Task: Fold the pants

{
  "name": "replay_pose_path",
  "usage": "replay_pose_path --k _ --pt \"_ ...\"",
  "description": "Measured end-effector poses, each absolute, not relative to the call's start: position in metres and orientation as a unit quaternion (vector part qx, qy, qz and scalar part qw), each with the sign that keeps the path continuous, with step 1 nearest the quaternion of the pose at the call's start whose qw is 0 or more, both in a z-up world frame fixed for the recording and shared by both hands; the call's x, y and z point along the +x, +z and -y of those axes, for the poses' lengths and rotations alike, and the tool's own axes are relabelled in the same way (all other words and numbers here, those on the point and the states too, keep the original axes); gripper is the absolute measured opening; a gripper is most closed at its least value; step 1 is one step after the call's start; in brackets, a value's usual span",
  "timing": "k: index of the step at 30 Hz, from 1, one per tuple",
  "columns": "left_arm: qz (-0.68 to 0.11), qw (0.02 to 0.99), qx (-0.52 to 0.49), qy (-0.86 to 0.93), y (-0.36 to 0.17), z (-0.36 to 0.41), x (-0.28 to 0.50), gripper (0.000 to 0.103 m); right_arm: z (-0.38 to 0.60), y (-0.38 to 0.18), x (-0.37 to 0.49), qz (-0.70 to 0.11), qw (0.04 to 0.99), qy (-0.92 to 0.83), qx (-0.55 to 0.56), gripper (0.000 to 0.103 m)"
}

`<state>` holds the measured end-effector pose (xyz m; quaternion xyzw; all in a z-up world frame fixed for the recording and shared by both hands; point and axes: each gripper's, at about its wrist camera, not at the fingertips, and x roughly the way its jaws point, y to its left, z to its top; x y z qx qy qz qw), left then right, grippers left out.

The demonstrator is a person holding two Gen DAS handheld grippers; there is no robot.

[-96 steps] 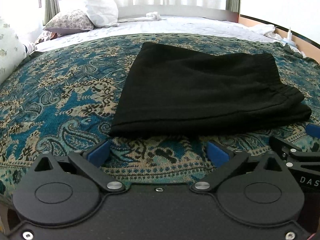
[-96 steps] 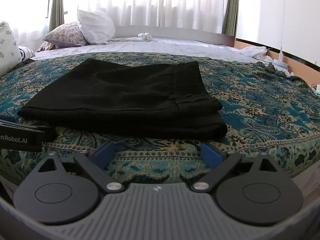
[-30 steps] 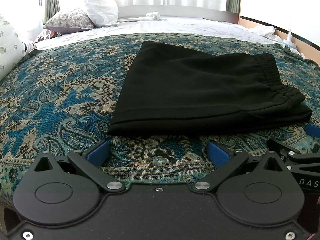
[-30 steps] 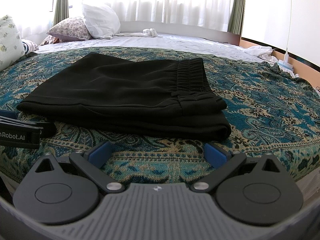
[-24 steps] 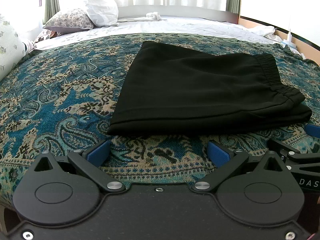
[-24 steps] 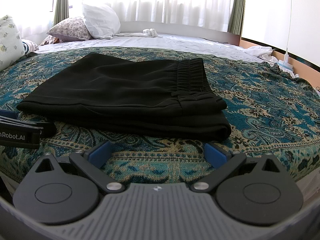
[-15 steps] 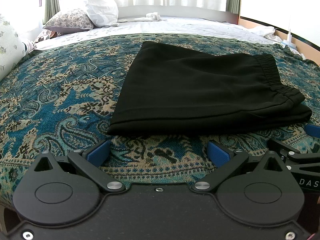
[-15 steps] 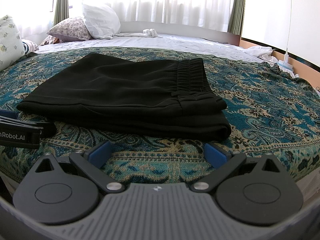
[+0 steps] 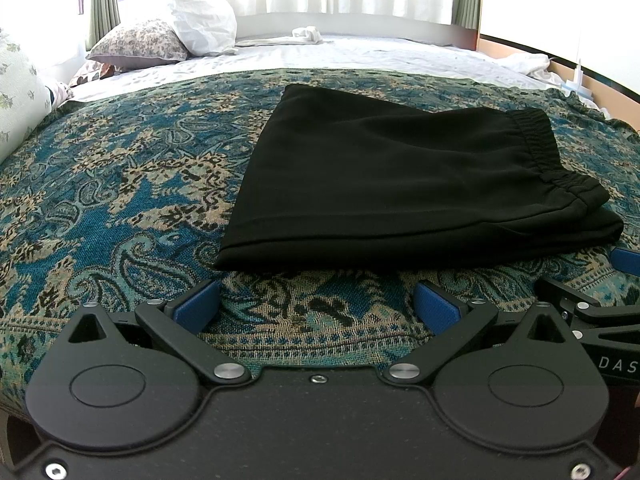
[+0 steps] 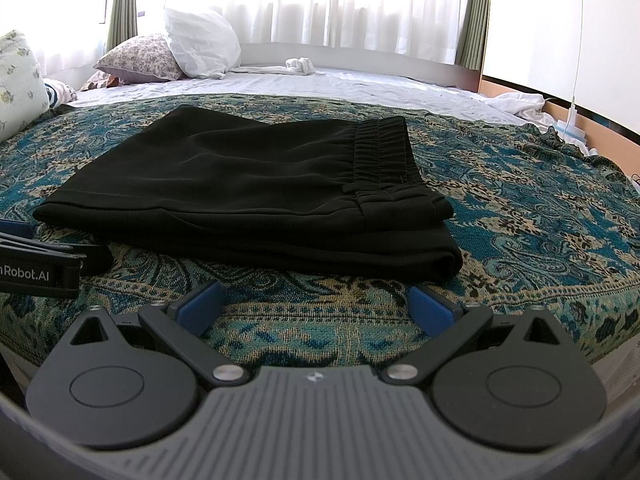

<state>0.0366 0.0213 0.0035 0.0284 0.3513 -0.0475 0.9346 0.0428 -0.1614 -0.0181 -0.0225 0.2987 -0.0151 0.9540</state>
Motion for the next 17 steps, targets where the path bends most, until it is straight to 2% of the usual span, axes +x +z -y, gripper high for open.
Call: replay_pose_path --k 17 --pt "-0.349 0.935 0.03 -0.049 0.0048 -0.0202 0.0389 0.103 0.1617 -0.0184 0.0427 -0.298 0.954 -0.015 -0.023 0.103"
